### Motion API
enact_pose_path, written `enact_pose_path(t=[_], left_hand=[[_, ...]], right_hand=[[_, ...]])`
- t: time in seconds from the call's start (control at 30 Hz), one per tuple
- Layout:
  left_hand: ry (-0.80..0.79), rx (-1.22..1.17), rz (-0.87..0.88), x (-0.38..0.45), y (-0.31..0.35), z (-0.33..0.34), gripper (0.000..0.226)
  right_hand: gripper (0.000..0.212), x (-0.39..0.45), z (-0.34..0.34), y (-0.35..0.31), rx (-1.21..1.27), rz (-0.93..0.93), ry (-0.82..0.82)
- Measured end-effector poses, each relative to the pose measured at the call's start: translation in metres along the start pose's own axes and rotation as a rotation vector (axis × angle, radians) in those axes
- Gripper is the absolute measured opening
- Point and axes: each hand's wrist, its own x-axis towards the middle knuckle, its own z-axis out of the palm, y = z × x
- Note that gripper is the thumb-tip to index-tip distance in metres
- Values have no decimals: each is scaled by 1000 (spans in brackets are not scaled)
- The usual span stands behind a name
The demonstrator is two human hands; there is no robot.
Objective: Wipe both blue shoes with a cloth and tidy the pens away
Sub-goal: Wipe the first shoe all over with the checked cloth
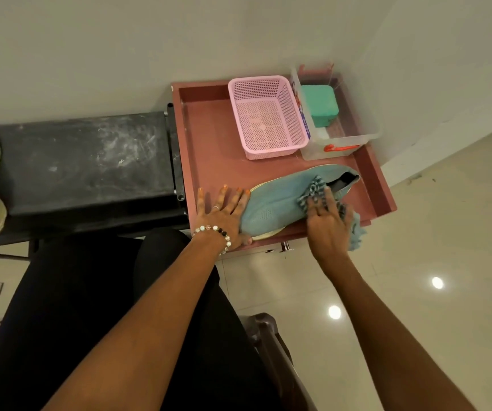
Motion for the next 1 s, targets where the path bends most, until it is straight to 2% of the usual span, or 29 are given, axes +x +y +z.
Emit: enact_pose_path(t=[0.07,0.13,0.27,0.33,0.37,0.43,0.5,0.57,0.6,0.67,0.7,0.77,0.83,0.9,1.0], left_hand=[[-2,8,5,-1,1,-1,103],[13,25,12,-2,2,0,101],[18,30,32,-5,3,-2,103],[29,19,50,-6,5,-3,106],[49,21,66,-7,6,-3,107],[100,45,127,-8,9,-6,106],[150,61,218,-9,14,-11,97],[177,53,299,-9,18,-12,86],[160,62,341,-8,20,-11,82],[64,113,408,-6,24,-4,79],[14,131,419,-5,24,-1,79],[-31,148,402,-5,24,4,78],[-37,170,383,-6,24,6,77],[-30,182,358,-7,25,8,80],[-30,197,336,-9,25,9,84]], right_hand=[[54,-4,-5,-29,45,92,-78],[52,-13,-7,-63,135,76,-18],[50,-29,-3,-86,560,-88,-50],[52,-24,-11,-64,865,-143,-189],[52,-22,-18,-51,1082,-81,-266],[49,-15,-39,-28,1473,265,-266],[47,-11,-49,-9,1628,603,-24],[39,-9,-54,-2,1513,758,287],[36,-8,-55,-1,1375,751,423],[42,-3,-49,-3,988,534,576],[47,0,-41,-6,819,345,560],[54,2,-19,-14,496,-66,404],[55,-5,4,-13,234,-338,218],[57,-8,15,1,136,-348,159],[50,2,4,14,54,-130,69]])
